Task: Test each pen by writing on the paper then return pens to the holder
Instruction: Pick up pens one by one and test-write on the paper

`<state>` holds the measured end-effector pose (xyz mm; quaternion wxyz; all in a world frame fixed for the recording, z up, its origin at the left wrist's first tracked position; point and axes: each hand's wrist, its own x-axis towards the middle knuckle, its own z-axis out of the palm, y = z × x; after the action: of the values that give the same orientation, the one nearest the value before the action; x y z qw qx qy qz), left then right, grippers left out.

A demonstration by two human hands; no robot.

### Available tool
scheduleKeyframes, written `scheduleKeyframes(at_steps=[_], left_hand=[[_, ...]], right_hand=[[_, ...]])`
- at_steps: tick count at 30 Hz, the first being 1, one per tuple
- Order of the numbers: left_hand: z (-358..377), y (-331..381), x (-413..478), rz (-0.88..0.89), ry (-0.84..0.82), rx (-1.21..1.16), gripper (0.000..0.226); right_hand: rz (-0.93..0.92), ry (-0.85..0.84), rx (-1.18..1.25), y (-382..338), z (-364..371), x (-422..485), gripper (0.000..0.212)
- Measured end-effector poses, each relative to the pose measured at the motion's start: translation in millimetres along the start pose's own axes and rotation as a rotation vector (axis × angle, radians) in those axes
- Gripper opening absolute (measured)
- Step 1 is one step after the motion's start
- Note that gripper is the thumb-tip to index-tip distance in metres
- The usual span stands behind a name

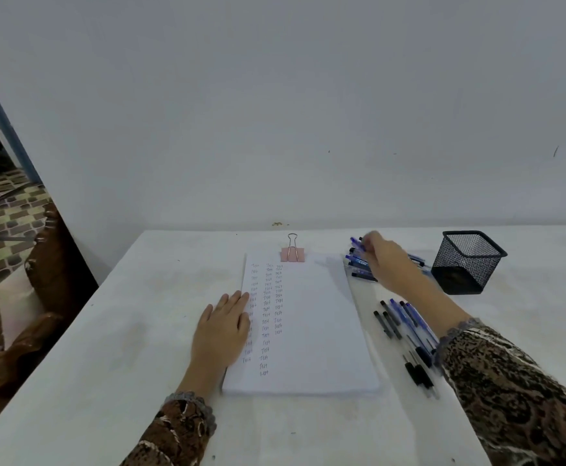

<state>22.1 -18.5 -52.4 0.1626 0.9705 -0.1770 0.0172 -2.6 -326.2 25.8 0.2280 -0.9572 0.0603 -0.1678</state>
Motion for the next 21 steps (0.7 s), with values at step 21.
scheduleKeyframes(at_steps=[21], left_hand=[[-1.4, -0.8, -1.9, 0.018, -0.028, 0.001, 0.049]], right_hand=[[0.603, 0.255, 2.282, -89.1, 96.6, -64.3, 0.039]])
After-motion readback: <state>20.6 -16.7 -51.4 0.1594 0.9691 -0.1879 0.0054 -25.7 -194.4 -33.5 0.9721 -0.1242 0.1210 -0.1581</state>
